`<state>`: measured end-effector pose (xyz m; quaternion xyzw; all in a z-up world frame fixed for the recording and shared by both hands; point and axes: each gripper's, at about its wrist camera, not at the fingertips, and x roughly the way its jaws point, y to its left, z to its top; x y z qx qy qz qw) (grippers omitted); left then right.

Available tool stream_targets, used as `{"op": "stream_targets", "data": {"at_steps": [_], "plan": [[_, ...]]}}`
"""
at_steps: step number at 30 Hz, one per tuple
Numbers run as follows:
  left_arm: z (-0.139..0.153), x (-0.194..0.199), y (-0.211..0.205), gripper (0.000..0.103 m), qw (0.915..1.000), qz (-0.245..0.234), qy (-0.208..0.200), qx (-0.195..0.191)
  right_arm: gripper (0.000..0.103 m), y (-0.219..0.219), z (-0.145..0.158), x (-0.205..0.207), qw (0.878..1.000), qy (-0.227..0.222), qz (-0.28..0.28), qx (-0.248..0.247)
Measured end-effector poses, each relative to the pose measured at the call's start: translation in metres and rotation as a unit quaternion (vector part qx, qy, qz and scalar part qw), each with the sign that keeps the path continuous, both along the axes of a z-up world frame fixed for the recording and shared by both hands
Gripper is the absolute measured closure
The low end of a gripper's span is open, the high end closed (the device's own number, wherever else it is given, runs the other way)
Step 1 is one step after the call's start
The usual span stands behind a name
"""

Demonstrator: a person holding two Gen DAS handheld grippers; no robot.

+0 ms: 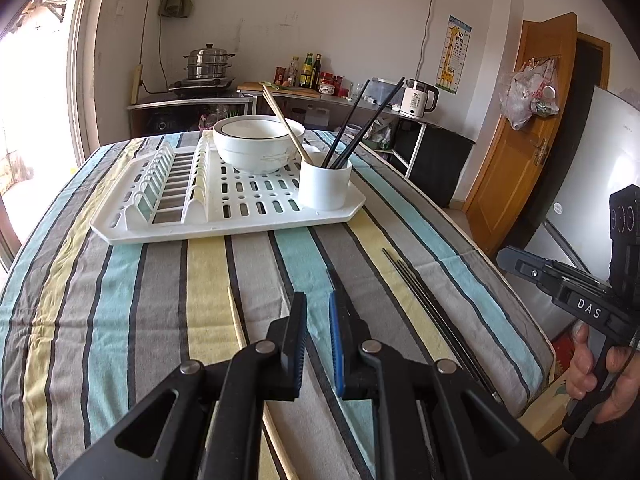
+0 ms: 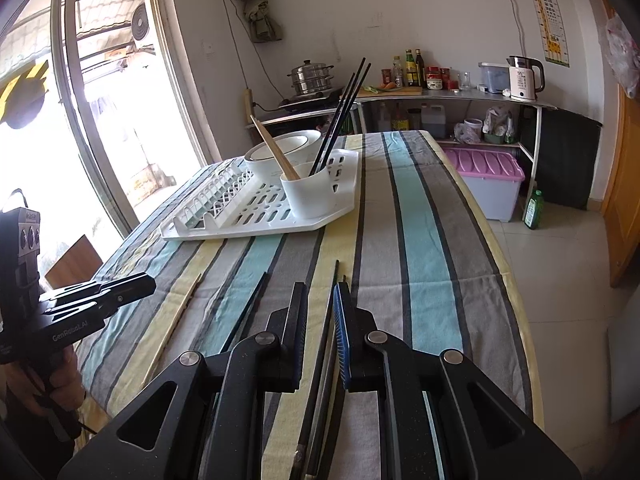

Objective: Organize utensils
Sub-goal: 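Move both tools back down to the last chopsticks on the cloth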

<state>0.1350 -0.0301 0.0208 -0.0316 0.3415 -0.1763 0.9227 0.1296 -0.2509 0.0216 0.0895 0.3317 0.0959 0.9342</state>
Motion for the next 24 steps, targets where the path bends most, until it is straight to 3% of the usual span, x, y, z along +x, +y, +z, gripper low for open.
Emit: {"op": "stream_targets", "data": {"at_steps": [9,12,24], "plan": [[-0.006,-0.013,0.002,0.090,1.0000,0.001,0.005,-0.001,0.089,0.003,-0.008,-0.005,1.000,0.011,0.003,-0.004],[-0.008,-0.011,0.002,0.084,1.0000,0.005,0.005,0.002,0.089,0.004,-0.013,-0.002,1.000,0.018,0.003,-0.006],[-0.029,0.012,0.012,0.084,0.9983,0.038,0.035,0.025,0.089,0.004,-0.038,0.023,0.998,0.063,0.006,-0.021]]}}
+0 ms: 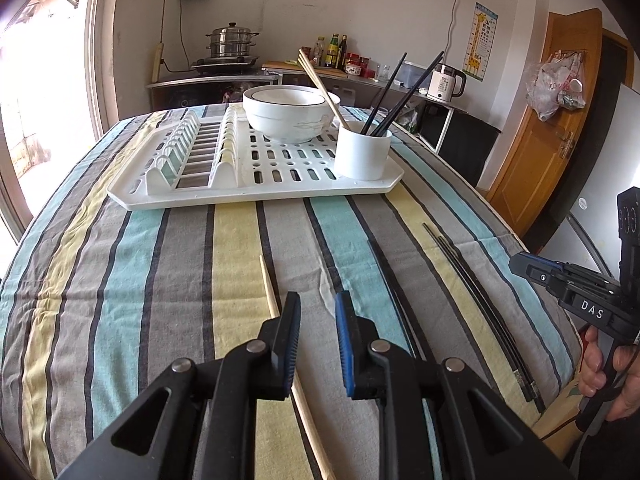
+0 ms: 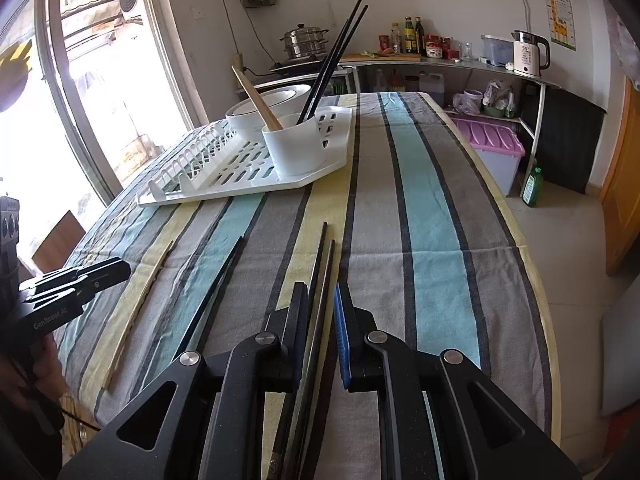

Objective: Organize utensils
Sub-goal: 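Move both tools back down to the last chopsticks on the cloth, then grasp a wooden chopstick with the left tool while the right tool grasps a black chopstick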

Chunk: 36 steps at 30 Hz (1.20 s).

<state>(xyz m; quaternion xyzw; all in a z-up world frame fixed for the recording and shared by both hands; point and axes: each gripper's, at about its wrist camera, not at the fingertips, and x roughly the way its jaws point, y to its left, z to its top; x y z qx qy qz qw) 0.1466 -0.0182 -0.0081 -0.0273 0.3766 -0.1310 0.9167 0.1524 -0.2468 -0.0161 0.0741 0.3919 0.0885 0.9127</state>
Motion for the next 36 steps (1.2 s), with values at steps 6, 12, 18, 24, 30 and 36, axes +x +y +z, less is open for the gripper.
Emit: {"op": "stream_targets", "data": {"at_steps": [6,12,18,24,30,36], "plan": [[0.000,0.005,-0.011,0.080,0.9997,-0.023,0.005,-0.003,0.089,0.003,-0.008,0.017,1.000,0.019,0.005,-0.011],[-0.001,0.015,-0.013,0.079,0.9998,-0.013,0.006,0.011,0.089,0.007,-0.016,0.033,0.999,0.035,0.013,-0.028],[-0.009,0.027,0.002,0.074,0.9991,0.018,0.021,0.032,0.089,0.007,-0.026,0.045,0.998,0.053,0.014,-0.038],[-0.021,0.038,0.008,0.074,0.9976,0.029,0.044,0.044,0.089,0.012,-0.031,0.053,0.996,0.064,0.022,-0.050],[-0.030,0.046,0.011,0.074,0.9960,0.038,0.066,0.047,0.089,0.018,-0.031,0.057,0.994,0.069,0.027,-0.078],[-0.032,0.053,0.008,0.074,0.9952,0.037,0.074,0.054,0.089,0.022,-0.031,0.062,0.993,0.076,0.027,-0.092]]}}
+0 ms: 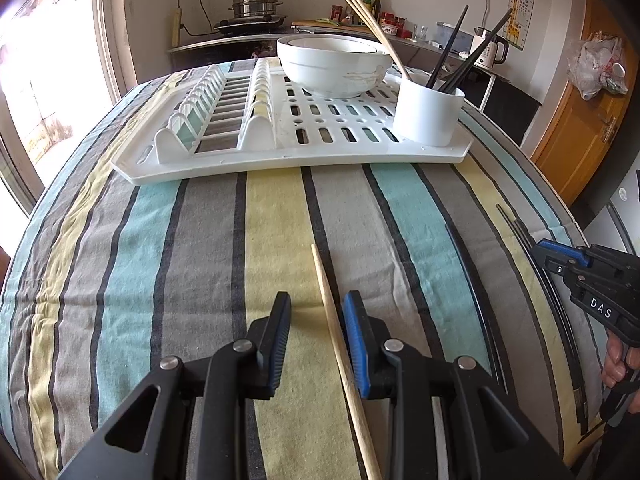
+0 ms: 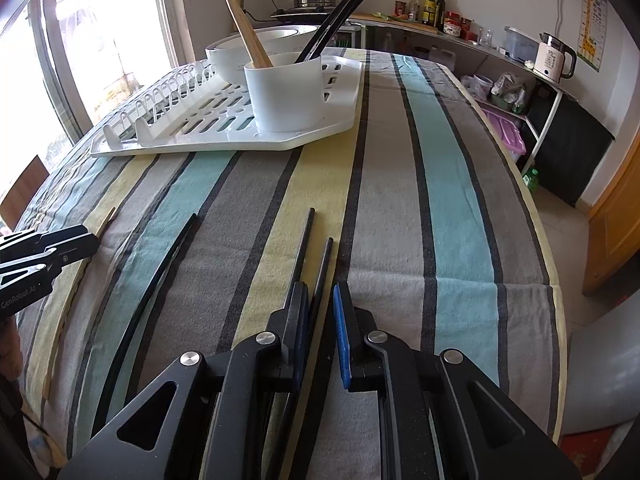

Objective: Organize utensils
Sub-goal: 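Grasp a wooden chopstick with the left tool while the right tool grasps a black chopstick, then lift both held chopsticks upright and carry them over the white cup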

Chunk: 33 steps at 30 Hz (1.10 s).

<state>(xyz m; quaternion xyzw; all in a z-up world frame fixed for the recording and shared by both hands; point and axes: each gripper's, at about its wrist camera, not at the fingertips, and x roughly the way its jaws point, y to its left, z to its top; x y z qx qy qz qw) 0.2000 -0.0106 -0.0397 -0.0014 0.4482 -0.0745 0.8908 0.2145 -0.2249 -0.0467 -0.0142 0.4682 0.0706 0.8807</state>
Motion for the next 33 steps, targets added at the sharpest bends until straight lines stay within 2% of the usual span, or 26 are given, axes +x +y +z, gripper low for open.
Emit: {"op": "stream_targets", "data": {"at_steps": [6,10,11,15,19,25,33], "plan": [[-0.001,0.015,-0.005,0.074,0.9999,-0.002,0.005,0.009,0.090,0.002,0.000,0.006,1.000,0.008,0.001,-0.005],[-0.003,0.018,-0.014,0.074,0.9991,-0.009,-0.005,0.041,0.092,0.003,0.000,0.008,1.000,0.010,0.007,-0.007],[-0.003,0.018,-0.016,0.077,0.9988,-0.011,-0.008,0.047,0.096,0.003,0.000,0.009,1.000,0.011,0.007,-0.005],[-0.003,0.018,-0.021,0.094,0.9989,-0.023,-0.008,0.041,0.097,0.003,0.000,0.010,1.000,0.010,0.007,-0.001],[-0.002,0.019,-0.024,0.097,0.9985,-0.031,-0.007,0.046,0.098,-0.003,0.002,0.009,1.000,0.007,0.004,0.019],[0.010,0.016,-0.023,0.098,0.9986,-0.040,-0.016,0.029,0.098,-0.013,0.025,0.003,0.998,-0.031,-0.007,0.049],[0.062,0.006,-0.017,0.098,0.9964,-0.049,-0.070,-0.002,0.098,-0.022,0.078,-0.007,0.992,-0.106,-0.019,0.065]]}}
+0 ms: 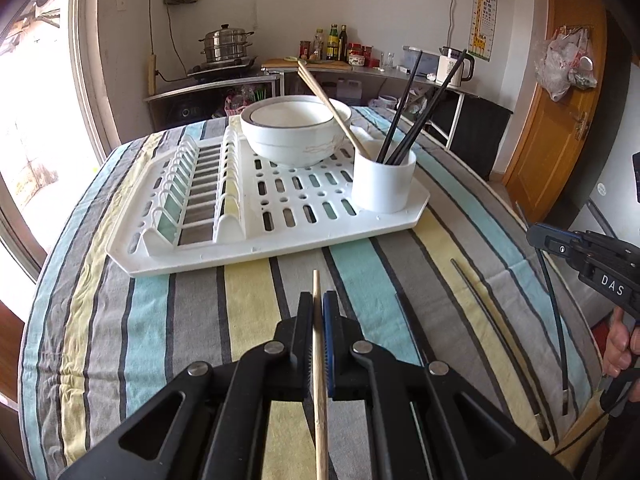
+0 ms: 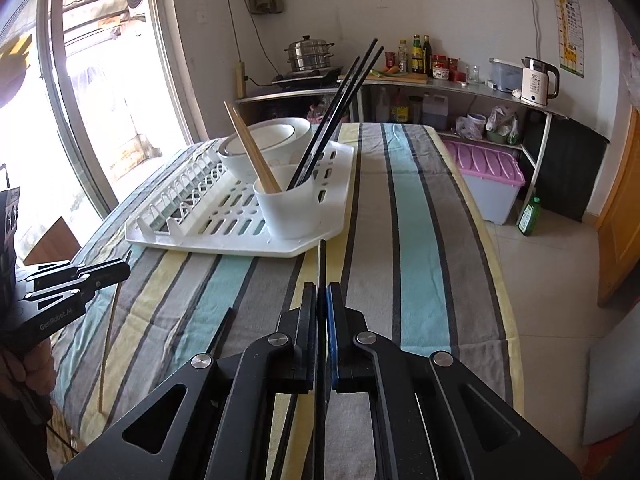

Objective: Organize utensils
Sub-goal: 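Lift both held chopsticks upright and carry them over the white cup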

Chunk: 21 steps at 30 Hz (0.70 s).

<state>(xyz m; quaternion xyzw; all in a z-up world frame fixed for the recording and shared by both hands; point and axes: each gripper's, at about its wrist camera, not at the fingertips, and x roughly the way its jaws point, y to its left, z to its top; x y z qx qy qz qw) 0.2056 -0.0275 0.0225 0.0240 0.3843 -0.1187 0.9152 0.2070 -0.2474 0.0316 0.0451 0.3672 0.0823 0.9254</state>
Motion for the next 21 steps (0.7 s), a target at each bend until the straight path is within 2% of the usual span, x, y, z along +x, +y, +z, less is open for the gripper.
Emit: {"op": "stream_targets", "data": {"at_steps": [5,10,21], "plan": [[0.036,-0.011,0.008,0.098,0.9990,-0.003,-0.039,-0.021,0.098,-0.004,0.032,-0.013,0.999,-0.045,-0.006,0.006],[0.061,-0.026,0.014,0.098,0.9970,-0.007,-0.069,-0.036,0.098,-0.006,0.050,-0.027,0.997,-0.077,-0.010,0.009],[0.072,-0.047,0.015,0.098,0.9952,-0.011,-0.086,-0.045,0.099,-0.012,0.058,-0.049,0.995,-0.098,-0.015,0.011]]}}
